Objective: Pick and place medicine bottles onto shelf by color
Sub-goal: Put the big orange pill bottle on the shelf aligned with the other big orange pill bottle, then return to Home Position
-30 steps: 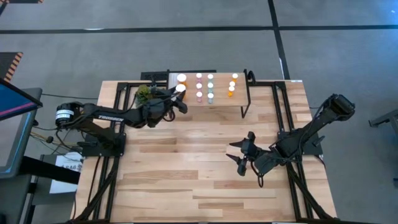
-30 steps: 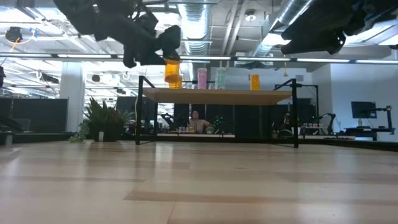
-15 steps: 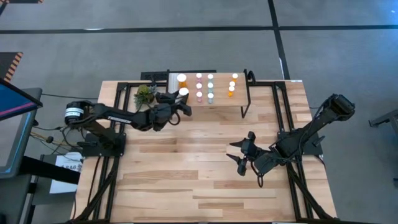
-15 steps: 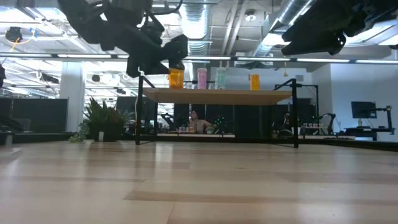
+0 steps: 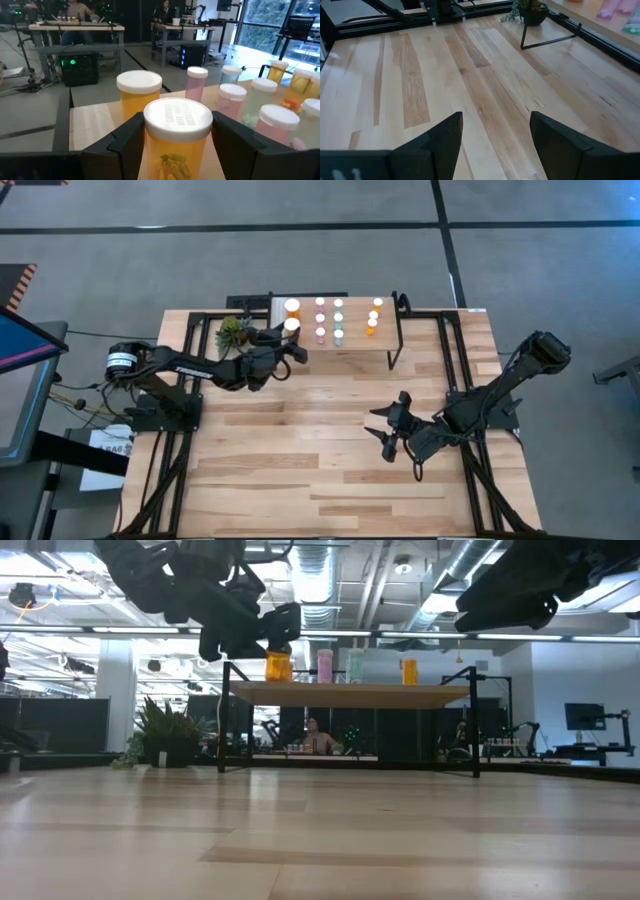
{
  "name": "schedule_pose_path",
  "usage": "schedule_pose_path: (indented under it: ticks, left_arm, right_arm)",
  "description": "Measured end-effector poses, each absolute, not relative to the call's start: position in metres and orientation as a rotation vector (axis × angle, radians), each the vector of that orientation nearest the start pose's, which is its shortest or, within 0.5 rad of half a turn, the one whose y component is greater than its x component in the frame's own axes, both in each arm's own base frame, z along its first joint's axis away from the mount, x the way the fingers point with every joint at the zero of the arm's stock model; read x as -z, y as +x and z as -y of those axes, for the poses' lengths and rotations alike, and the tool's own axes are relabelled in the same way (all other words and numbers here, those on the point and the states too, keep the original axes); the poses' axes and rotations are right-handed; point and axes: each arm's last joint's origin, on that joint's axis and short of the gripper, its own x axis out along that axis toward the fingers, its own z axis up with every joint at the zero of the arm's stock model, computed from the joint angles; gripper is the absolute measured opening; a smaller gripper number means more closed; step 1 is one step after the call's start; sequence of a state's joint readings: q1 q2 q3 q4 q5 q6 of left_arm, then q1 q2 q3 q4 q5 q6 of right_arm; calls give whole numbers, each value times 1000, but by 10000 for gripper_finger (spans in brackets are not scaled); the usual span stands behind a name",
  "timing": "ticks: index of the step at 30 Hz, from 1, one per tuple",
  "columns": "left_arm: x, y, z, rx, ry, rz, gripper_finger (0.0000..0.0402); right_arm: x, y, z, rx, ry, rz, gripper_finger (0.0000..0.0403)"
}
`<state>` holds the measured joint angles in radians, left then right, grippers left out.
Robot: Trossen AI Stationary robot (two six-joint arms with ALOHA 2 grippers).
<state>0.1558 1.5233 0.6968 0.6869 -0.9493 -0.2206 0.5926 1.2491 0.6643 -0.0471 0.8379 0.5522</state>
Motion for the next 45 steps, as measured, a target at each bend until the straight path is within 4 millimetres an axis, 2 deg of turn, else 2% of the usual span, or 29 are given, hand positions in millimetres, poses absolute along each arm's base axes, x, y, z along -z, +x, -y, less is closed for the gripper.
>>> schedule_pose_path:
  ticks: [7,20,27,33,40,45]
  left_arm:
    - [-214,294,-70,-1113,-134,-32,201]
    - [-215,296,-66,-1079,-133,-35,248]
    - [-224,301,-61,-1057,-88,-39,274]
    - [-231,304,-58,-1116,-23,-76,286]
    - [-253,293,-48,-1166,28,-81,287]
    - [-281,276,-31,-1155,39,-36,287]
  right_arm:
    - [-217,215,-119,357,128,-392,256]
    - [-217,214,-119,361,143,-392,256]
    - [-217,214,-119,360,144,-393,256]
    - [-217,214,-119,358,145,-393,256]
    - [-217,214,-119,355,145,-397,256]
    - [-217,214,-119,355,144,-397,256]
